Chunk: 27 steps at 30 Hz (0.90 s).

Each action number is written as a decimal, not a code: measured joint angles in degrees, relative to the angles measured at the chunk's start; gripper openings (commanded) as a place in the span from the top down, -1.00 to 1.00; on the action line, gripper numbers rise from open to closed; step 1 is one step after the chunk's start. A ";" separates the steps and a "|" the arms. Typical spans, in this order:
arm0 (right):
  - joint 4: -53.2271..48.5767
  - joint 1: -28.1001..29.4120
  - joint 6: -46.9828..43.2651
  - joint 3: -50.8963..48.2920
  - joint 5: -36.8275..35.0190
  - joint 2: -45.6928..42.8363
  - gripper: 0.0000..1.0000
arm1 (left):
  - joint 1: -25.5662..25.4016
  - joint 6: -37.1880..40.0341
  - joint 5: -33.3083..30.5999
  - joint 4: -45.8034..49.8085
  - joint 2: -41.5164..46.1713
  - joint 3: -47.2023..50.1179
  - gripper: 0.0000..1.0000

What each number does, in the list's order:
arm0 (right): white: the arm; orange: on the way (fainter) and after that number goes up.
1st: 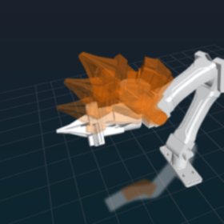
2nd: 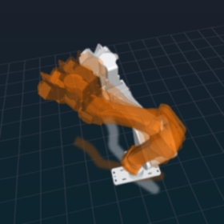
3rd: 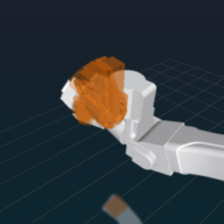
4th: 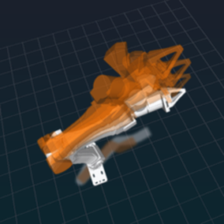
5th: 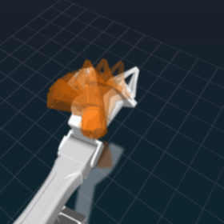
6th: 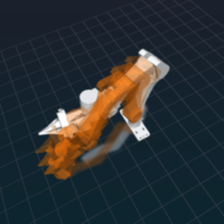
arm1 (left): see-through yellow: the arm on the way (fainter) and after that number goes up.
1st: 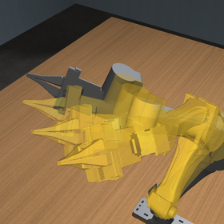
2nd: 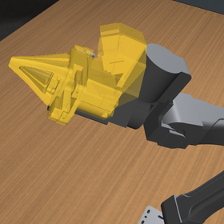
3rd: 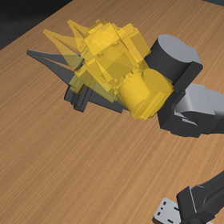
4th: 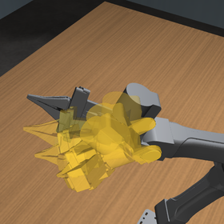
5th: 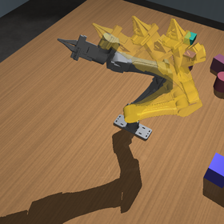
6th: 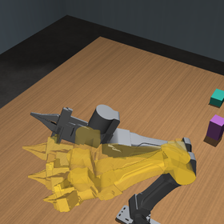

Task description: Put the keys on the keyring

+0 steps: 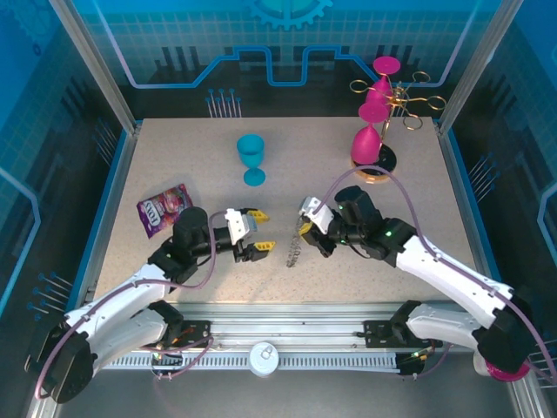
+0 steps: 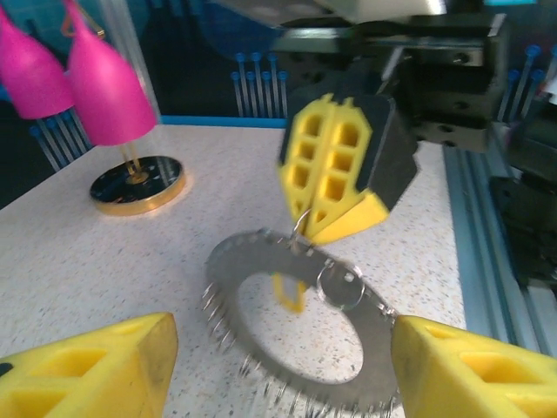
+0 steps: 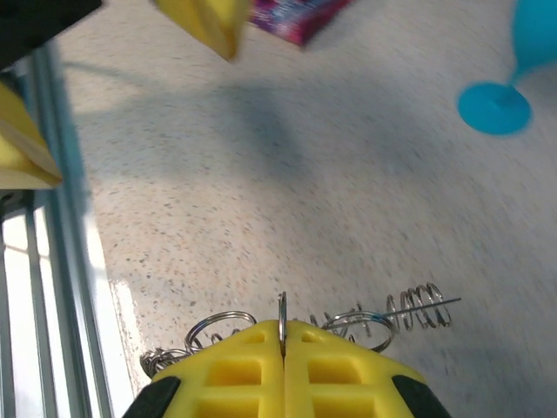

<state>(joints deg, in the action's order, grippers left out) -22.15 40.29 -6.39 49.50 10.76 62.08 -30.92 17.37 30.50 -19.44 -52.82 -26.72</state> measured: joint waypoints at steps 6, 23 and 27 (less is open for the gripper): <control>-8.39 -2.89 10.88 3.08 -9.16 -1.07 1.00 | 0.00 -10.23 -9.66 -0.15 -3.02 -4.04 -0.07; -20.48 -11.21 18.23 5.46 -33.64 -15.15 1.00 | -14.67 -42.07 -31.10 8.87 -35.47 -25.24 -0.17; -21.68 -11.63 18.18 7.08 -39.93 -18.29 1.00 | -17.53 -45.59 -33.81 12.74 -45.16 -35.30 -0.18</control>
<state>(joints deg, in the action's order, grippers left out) -43.83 28.67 11.79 56.58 -29.17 43.79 -48.45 -28.23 -3.31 -6.70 -97.97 -62.02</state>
